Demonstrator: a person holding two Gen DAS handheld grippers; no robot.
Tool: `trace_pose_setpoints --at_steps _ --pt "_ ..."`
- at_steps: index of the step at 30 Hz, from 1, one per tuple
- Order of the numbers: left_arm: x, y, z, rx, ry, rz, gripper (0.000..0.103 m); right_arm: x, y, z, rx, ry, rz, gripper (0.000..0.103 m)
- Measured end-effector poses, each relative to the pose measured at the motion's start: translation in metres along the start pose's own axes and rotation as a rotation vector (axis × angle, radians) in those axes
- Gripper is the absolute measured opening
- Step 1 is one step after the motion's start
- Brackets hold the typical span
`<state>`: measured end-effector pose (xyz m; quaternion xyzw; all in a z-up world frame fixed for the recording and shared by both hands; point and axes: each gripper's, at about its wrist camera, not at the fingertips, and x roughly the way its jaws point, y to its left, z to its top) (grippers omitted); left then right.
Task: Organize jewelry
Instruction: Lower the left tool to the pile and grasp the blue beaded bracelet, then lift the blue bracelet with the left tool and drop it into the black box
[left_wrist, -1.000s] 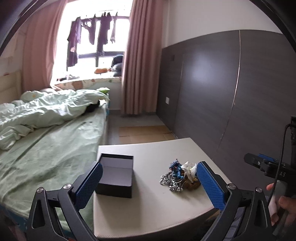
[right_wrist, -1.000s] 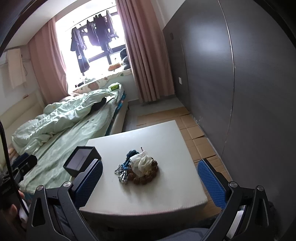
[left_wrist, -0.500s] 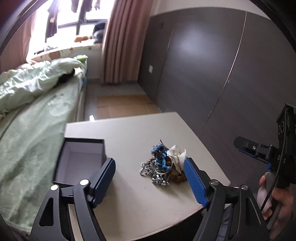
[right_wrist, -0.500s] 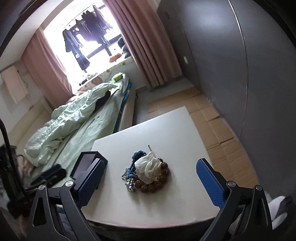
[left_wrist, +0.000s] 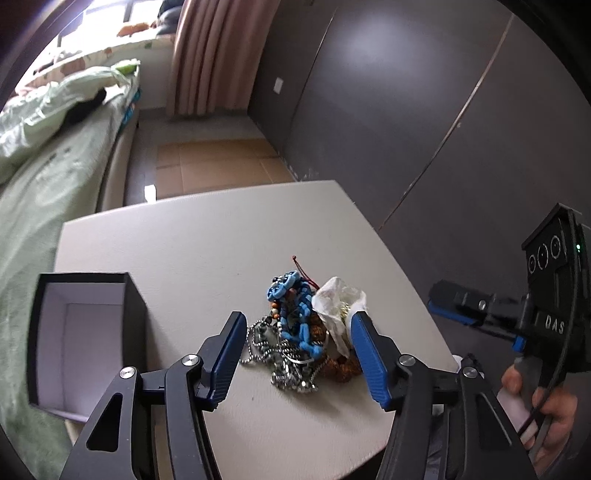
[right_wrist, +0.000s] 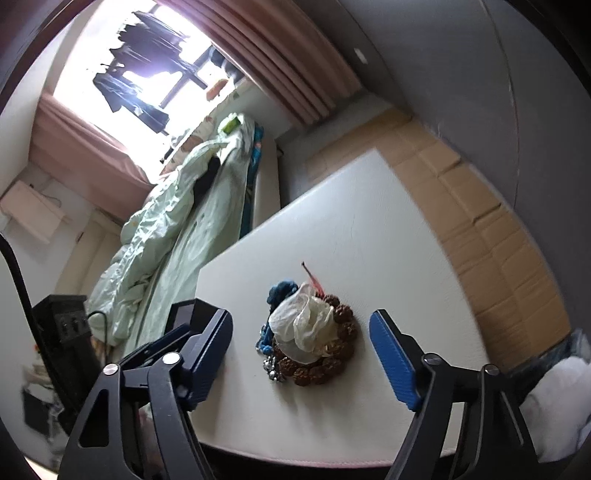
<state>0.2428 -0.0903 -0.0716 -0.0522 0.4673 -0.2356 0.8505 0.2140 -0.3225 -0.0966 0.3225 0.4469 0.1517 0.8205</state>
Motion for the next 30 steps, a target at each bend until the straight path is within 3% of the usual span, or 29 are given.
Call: trace_pose_setpoints --at_steps 9,10,13,17,21,23,24,26,30 --pt "0.051 0.021 0.029 -0.069 0.098 -0.035 0.056 0.06 -0.005 0.004 0.083 0.172 0.026 0.05" --pt "0.055 0.022 0.03 -0.068 0.105 -0.034 0.056 0.067 -0.005 0.004 0.085 0.189 0.015 0.043" --pt "0.068 0.023 0.037 -0.066 0.125 -0.031 0.056 0.087 -0.003 0.005 0.088 0.246 -0.001 0.004" --pt "0.085 0.023 0.042 -0.06 0.154 -0.022 0.047 0.074 0.008 0.01 0.047 0.153 0.012 0.003" --pt "0.097 0.022 0.036 -0.055 0.191 -0.038 0.045 0.058 0.017 0.014 0.018 0.067 0.037 0.003" --pt "0.102 0.022 0.031 -0.062 0.208 -0.045 0.025 0.055 0.017 0.012 0.028 0.053 0.051 0.003" --pt "0.104 0.024 0.029 -0.07 0.219 -0.043 0.021 0.053 0.018 0.013 0.027 0.043 0.058 0.003" --pt "0.1 0.024 0.028 -0.07 0.202 -0.035 0.015 0.047 0.023 0.015 0.011 0.022 0.071 0.003" --pt "0.071 0.022 0.034 -0.081 0.117 -0.051 0.014 0.036 0.038 0.017 -0.031 -0.027 0.104 0.003"
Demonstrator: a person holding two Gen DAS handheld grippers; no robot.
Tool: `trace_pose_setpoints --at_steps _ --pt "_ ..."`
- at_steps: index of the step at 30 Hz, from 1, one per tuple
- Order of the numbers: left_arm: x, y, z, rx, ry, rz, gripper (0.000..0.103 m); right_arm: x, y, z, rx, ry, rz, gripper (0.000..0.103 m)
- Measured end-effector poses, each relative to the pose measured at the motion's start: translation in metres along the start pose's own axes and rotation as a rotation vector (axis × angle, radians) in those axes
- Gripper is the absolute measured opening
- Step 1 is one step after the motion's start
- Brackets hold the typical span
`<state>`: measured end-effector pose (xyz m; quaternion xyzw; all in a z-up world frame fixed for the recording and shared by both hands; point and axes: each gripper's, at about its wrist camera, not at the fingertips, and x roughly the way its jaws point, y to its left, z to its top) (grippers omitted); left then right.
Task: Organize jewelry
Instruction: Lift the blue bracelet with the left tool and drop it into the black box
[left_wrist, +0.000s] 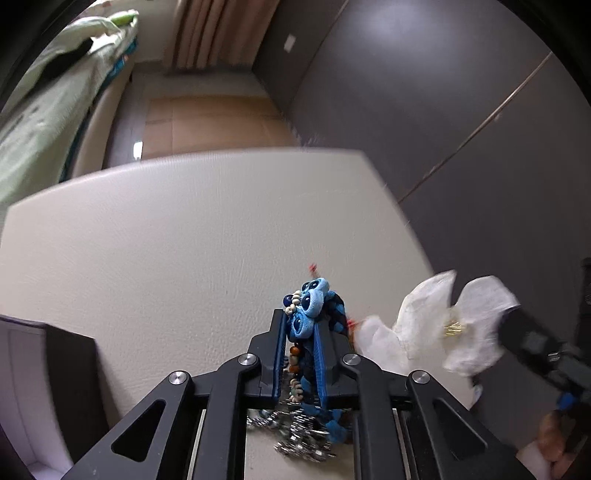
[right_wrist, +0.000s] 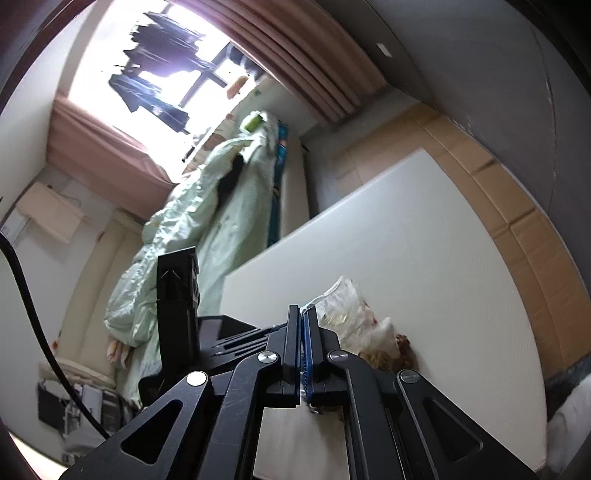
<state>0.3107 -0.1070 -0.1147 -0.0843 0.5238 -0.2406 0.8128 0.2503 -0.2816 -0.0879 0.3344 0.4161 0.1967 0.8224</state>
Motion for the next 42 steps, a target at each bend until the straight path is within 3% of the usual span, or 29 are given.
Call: trace_pose_setpoints --at_steps 8,19,32,42 --pt "-0.067 -0.001 -0.003 -0.041 -0.169 -0.045 0.014 -0.009 0.013 0.006 -0.023 -0.049 0.053 0.003" --pt "-0.14 0.021 -0.008 -0.078 -0.348 -0.002 0.014 -0.005 0.06 0.017 -0.137 -0.084 0.144 0.003" --pt "-0.195 0.088 -0.018 -0.197 -0.457 0.055 0.014 0.042 0.12 0.022 -0.229 0.006 0.254 0.003" --pt "-0.215 0.123 -0.026 -0.288 -0.499 0.077 0.014 0.088 0.16 -0.003 -0.289 0.119 0.296 0.003"
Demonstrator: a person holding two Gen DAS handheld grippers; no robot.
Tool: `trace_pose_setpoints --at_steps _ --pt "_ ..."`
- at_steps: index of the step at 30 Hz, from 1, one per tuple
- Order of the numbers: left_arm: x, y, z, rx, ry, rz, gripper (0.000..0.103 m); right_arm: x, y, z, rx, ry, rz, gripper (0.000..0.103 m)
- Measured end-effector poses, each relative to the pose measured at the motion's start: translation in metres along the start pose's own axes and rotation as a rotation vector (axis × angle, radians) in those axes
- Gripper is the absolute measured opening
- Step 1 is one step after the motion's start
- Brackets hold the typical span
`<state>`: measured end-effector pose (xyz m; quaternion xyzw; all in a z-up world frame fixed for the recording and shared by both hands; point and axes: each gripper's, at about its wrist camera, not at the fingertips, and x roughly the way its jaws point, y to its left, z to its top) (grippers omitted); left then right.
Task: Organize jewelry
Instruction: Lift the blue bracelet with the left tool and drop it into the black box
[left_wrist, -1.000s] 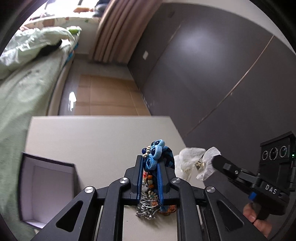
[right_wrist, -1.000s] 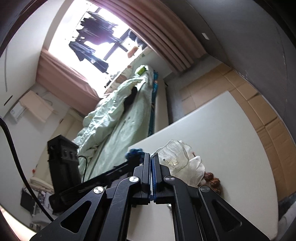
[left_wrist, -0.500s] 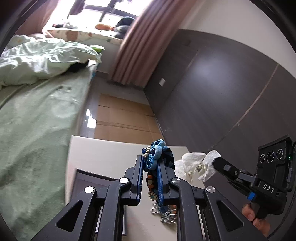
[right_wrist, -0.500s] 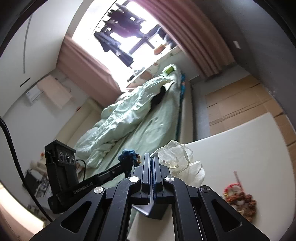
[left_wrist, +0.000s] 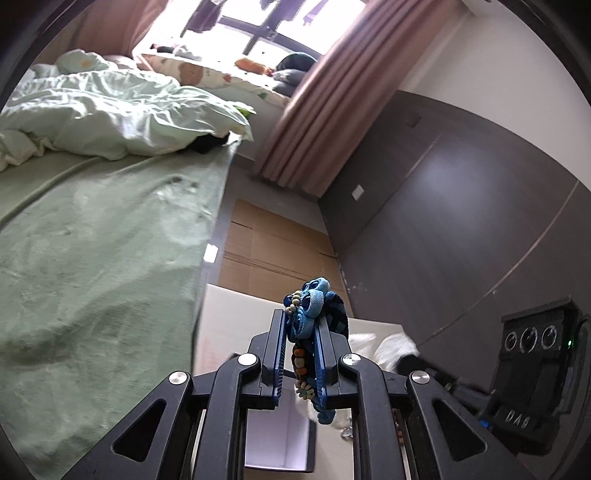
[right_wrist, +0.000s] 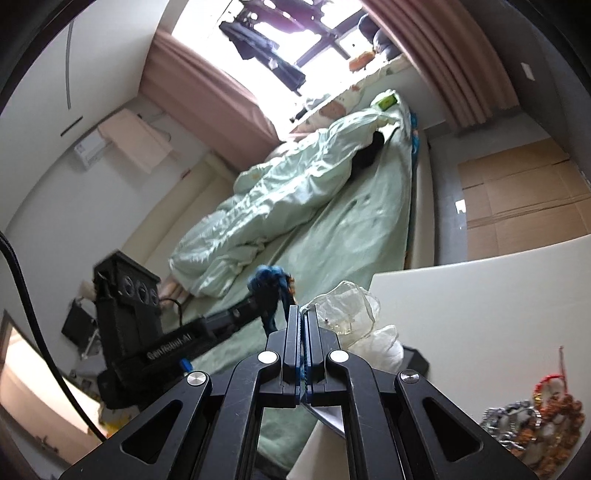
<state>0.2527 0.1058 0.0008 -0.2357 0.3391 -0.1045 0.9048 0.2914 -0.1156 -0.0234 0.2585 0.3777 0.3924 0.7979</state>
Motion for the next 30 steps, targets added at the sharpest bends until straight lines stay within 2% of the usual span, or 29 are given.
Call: trace_pose_setpoints --at_steps 4,6,7,8,9,13,20,23,26,27,28,29,30 --pt "-0.006 0.008 0.0 -0.018 -0.01 0.02 0.014 0.023 0.001 -0.008 0.016 0.059 0.009 0.004" --pt "-0.007 0.011 0.001 -0.019 -0.01 0.031 0.014 0.035 -0.001 -0.012 0.027 0.109 -0.004 0.01" --pt "-0.007 0.01 0.0 -0.018 -0.008 0.035 0.014 0.041 -0.002 -0.014 0.033 0.141 -0.018 0.03" --pt "-0.006 0.01 -0.001 -0.012 0.0 0.038 0.014 0.045 -0.006 -0.017 0.05 0.171 -0.028 0.055" --pt "-0.005 0.01 -0.002 -0.008 0.007 0.039 0.014 0.046 -0.009 -0.019 0.065 0.179 -0.032 0.061" --pt "0.004 0.005 -0.005 0.037 0.06 0.054 0.014 0.034 -0.015 -0.019 0.085 0.163 -0.06 0.063" --pt "0.028 0.001 -0.02 0.098 0.198 0.071 0.014 -0.012 -0.028 -0.017 0.099 0.099 -0.136 0.063" --pt "0.036 0.001 -0.025 0.095 0.253 0.073 0.015 -0.028 -0.033 -0.016 0.11 0.083 -0.165 0.063" --pt "0.044 0.002 -0.028 0.074 0.307 0.088 0.02 -0.043 -0.036 -0.016 0.109 0.073 -0.185 0.063" --pt "0.047 0.003 -0.029 0.065 0.326 0.123 0.023 -0.048 -0.036 -0.015 0.108 0.07 -0.188 0.063" --pt "0.048 0.004 -0.029 0.062 0.335 0.139 0.037 -0.055 -0.036 -0.015 0.107 0.061 -0.192 0.063" --pt "0.049 0.004 -0.03 0.059 0.34 0.143 0.058 -0.058 -0.037 -0.015 0.107 0.053 -0.195 0.063" --pt "0.048 0.003 -0.03 0.057 0.336 0.137 0.068 -0.064 -0.037 -0.015 0.107 0.043 -0.199 0.063"
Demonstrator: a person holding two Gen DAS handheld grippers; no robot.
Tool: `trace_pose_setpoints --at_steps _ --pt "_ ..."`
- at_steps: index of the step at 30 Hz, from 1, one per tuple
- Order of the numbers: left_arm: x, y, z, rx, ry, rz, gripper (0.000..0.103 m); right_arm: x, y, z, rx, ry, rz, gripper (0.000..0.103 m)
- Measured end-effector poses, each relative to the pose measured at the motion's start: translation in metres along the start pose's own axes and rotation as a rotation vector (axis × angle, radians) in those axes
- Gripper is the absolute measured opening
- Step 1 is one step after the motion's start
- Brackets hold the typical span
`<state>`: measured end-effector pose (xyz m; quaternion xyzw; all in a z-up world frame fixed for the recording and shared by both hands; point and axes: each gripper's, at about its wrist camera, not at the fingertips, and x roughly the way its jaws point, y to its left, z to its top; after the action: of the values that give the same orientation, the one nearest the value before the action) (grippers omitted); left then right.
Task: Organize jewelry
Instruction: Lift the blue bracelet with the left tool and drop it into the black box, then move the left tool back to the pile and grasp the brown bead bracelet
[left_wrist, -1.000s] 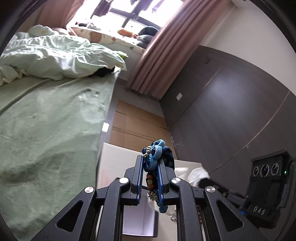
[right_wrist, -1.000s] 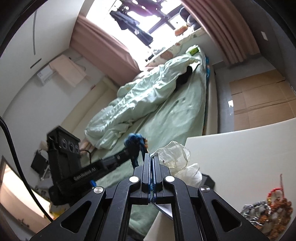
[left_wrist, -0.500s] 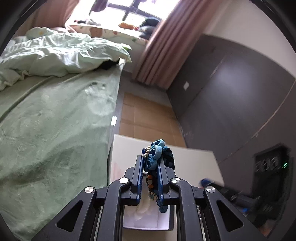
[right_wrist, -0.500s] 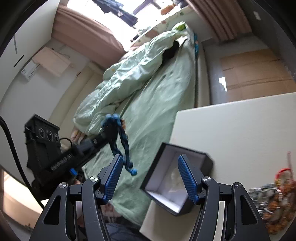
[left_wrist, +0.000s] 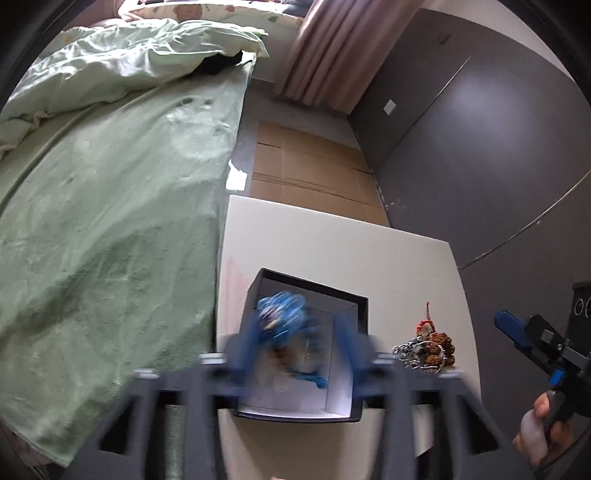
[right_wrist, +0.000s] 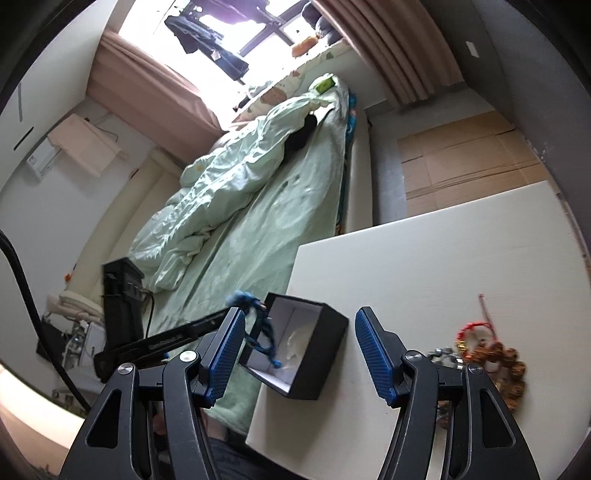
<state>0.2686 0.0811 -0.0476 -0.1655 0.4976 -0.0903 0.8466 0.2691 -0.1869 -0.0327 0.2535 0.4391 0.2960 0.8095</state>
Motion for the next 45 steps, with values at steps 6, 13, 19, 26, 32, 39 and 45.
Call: trace_pose_setpoints --at_steps 6,13,19,26,32,39,45 --pt "-0.009 -0.01 -0.003 0.015 -0.041 -0.004 0.078 -0.029 -0.016 -0.005 0.029 -0.05 -0.016 0.063" --pt "-0.013 -0.041 -0.009 0.109 -0.065 -0.023 0.078 -0.06 -0.048 -0.019 0.081 -0.073 -0.081 0.063" --pt "-0.008 -0.069 -0.015 0.171 -0.065 -0.038 0.078 -0.061 -0.072 -0.031 0.133 -0.033 -0.142 0.063" --pt "0.009 -0.107 -0.027 0.278 -0.023 -0.087 0.076 -0.055 -0.097 -0.039 0.17 0.012 -0.243 0.063" --pt "0.032 -0.134 -0.038 0.312 0.044 -0.143 0.062 -0.056 -0.121 -0.044 0.25 0.024 -0.247 0.062" --pt "0.069 -0.167 -0.052 0.359 0.115 -0.157 0.051 -0.062 -0.136 -0.05 0.311 0.012 -0.24 0.054" --pt "0.097 -0.184 -0.064 0.404 0.167 -0.152 0.051 -0.066 -0.15 -0.062 0.369 0.013 -0.237 0.049"
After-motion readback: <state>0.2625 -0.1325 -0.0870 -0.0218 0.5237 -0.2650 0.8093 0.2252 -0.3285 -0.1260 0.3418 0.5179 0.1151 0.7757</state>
